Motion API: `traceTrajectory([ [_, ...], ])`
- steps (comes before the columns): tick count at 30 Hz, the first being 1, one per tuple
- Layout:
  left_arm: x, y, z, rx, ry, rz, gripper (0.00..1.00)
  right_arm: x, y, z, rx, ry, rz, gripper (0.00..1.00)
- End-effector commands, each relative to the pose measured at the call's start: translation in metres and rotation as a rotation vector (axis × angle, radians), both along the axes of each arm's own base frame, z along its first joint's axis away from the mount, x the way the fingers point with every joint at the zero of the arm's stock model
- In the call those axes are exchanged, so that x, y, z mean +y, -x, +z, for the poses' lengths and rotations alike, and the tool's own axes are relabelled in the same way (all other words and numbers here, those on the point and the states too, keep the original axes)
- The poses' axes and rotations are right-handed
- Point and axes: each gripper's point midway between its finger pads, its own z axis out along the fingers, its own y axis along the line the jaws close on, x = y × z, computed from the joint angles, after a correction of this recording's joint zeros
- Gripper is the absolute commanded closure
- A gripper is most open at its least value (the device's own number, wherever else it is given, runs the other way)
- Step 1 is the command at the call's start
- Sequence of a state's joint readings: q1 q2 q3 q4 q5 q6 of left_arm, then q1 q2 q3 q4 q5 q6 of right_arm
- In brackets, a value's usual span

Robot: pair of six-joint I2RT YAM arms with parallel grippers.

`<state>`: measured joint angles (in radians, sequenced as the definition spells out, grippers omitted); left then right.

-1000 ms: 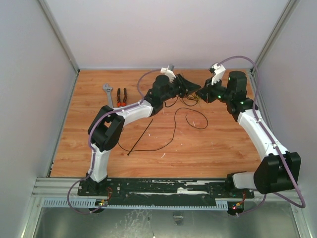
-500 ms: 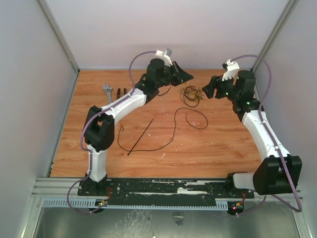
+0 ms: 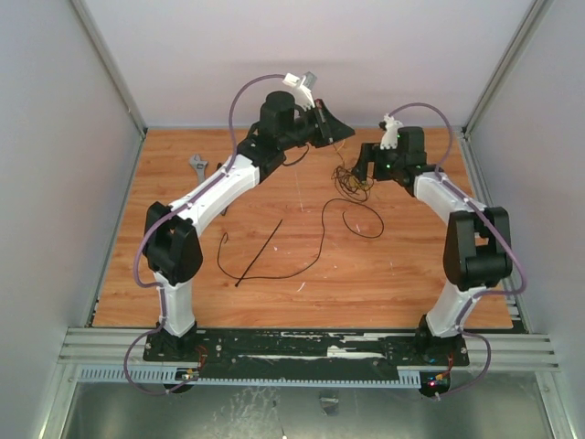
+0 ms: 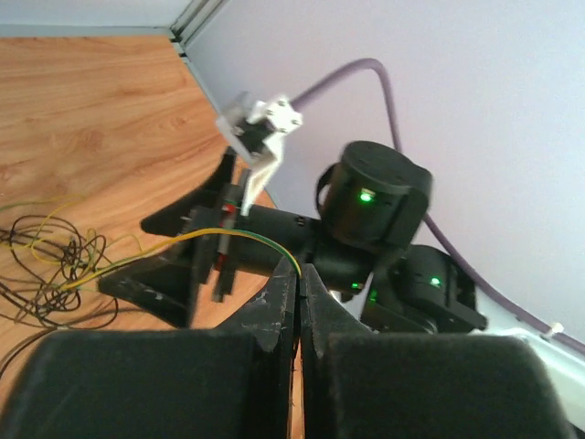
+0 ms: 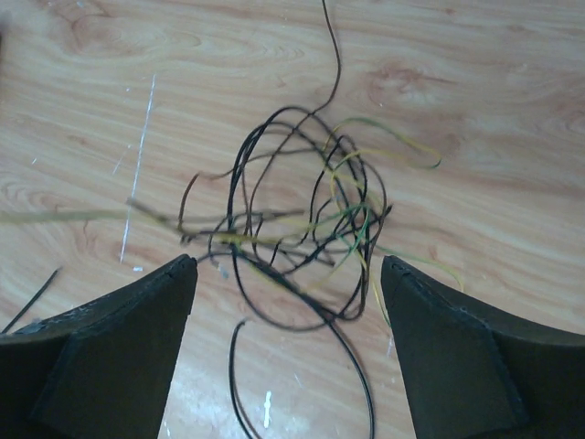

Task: Zip-tie the wires
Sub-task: Untie the cable at the center of the board.

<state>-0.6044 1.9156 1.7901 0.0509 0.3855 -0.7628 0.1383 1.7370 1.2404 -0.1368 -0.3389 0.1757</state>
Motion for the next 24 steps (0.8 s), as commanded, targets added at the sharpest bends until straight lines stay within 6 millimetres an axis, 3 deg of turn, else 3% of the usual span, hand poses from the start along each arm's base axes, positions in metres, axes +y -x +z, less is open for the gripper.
traceTrajectory([
  [1, 0.005, 0.014, 0.042, -0.081, 0.034, -0.024, 1.00, 0.009, -0.023, 0.006, -0.035, 0.042, -0.001, 0.19],
  [5, 0.006, 0.014, 0.046, -0.088, 0.039, -0.023, 1.00, 0.016, -0.023, -0.011, 0.004, 0.052, 0.025, 0.26],
  [10, 0.005, 0.012, 0.047, -0.094, 0.037, -0.016, 1.00, 0.013, -0.010, -0.027, 0.059, 0.068, 0.038, 0.29],
  [12, 0.005, 0.011, 0.045, -0.091, 0.031, -0.015, 1.00, 0.010, -0.005, -0.023, 0.053, 0.079, 0.027, 0.27],
  [19, 0.005, 0.006, 0.034, -0.077, 0.012, -0.004, 1.00, 0.012, 0.008, 0.020, -0.013, 0.060, 0.049, 0.22],
  [24, 0.005, 0.006, 0.040, -0.087, 0.020, -0.003, 1.00, 0.018, 0.023, 0.014, 0.014, 0.054, 0.125, 0.19],
])
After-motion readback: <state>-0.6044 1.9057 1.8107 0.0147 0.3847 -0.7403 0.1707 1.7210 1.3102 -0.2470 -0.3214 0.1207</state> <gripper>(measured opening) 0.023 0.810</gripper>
